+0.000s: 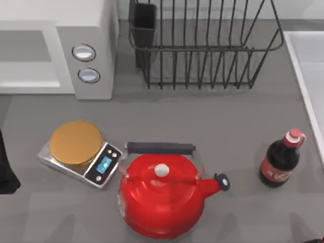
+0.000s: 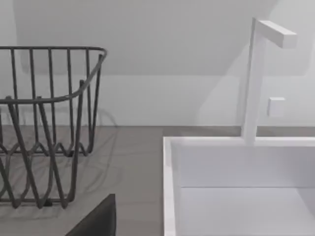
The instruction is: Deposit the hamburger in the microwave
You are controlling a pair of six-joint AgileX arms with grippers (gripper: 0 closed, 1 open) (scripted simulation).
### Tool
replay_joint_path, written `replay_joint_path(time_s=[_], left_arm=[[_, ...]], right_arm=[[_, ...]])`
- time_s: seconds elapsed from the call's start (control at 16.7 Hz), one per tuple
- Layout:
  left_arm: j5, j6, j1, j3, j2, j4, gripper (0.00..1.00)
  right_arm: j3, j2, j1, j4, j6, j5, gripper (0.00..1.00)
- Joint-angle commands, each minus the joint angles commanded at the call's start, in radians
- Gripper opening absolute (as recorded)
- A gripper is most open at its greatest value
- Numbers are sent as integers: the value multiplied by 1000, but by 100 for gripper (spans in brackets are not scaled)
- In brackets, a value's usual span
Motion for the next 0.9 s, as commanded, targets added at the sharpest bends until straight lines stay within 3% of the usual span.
replay_joint_path(time_s=[0.36, 0.9], left_arm=[[-29, 93, 19, 87, 57, -27, 100], [-15, 594, 12, 574, 613, -293, 100]], right_arm=[[0, 0, 0, 0, 0, 0, 100], [0, 0, 0, 0, 0, 0, 100]])
